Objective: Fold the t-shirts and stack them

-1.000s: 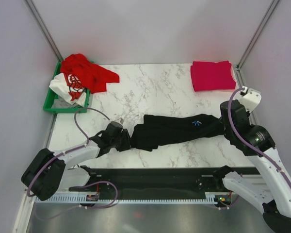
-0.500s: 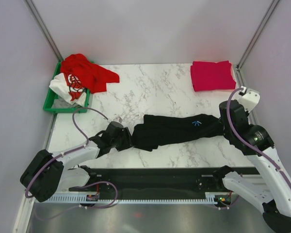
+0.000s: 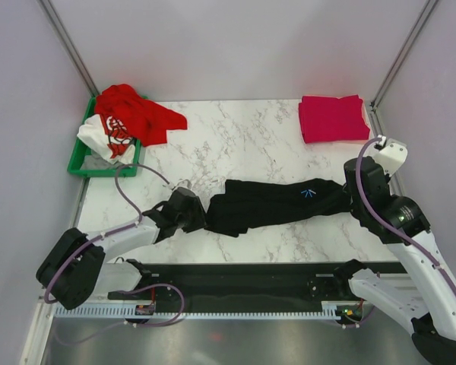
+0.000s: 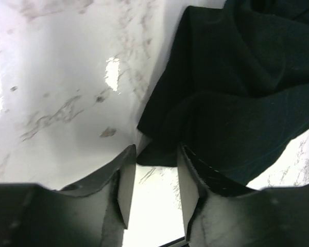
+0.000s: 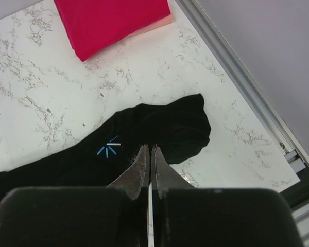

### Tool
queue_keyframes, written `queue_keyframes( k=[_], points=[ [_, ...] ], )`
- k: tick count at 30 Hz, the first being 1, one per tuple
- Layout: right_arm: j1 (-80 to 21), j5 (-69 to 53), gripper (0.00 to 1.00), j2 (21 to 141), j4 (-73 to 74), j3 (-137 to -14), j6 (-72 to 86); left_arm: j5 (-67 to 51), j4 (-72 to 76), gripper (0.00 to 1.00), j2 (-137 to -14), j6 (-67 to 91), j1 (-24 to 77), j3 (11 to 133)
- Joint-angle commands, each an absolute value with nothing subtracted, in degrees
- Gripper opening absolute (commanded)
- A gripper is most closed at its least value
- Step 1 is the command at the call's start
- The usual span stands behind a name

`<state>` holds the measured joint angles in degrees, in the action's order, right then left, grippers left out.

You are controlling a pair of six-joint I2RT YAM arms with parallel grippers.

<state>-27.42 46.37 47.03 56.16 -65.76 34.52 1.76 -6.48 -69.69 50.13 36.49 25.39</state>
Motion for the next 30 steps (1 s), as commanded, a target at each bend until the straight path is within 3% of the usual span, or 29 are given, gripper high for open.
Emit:
queue_keyframes(
  k=[1, 10, 13, 14, 15, 21, 23, 26, 30],
  points=[
    [-27.4, 46.5, 0.0, 47.2, 54.4, -65.7, 34.5, 0.3, -6.0, 0.43, -74.0, 47.4, 36.7, 24.8],
    [-27.5, 46.8, 0.0, 46.8, 54.4, -65.2, 33.9, -1.0, -6.2, 0.4, -69.3, 49.0, 36.7, 21.5],
    [-27.5, 46.8, 0.0, 47.0, 54.4, -65.1, 34.0, -0.7, -6.1, 0.32, -69.3, 49.1, 36.7, 21.5],
    [-27.5, 46.7, 0.0, 47.2, 54.4, -65.2, 34.0, -0.8, -6.1, 0.21, -69.7, 49.1, 36.7, 21.6],
    [-27.5, 46.7, 0.0, 47.1, 54.4, -65.2, 34.0, -0.8, -6.1, 0.17, -70.1, 49.1, 36.7, 21.8],
    [-27.4, 46.8, 0.0, 47.4, 54.4, -65.3, 34.0, -0.4, -5.4, 0.11, -71.9, 49.0, 36.7, 22.5],
    [-27.5, 46.4, 0.0, 47.4, 54.4, -65.4, 34.1, -0.7, -5.4, 0.02, -71.9, 48.4, 36.8, 23.1],
    [-27.5, 45.5, 0.0, 47.9, 54.4, -67.2, 33.7, -0.2, -11.7, 0.02, -65.8, 46.5, 36.8, 26.4],
    [-27.5, 45.6, 0.0, 50.5, 54.9, -75.7, 32.3, 7.7, -27.7, 0.02, -55.6, 40.9, 36.8, 44.5]
  ],
)
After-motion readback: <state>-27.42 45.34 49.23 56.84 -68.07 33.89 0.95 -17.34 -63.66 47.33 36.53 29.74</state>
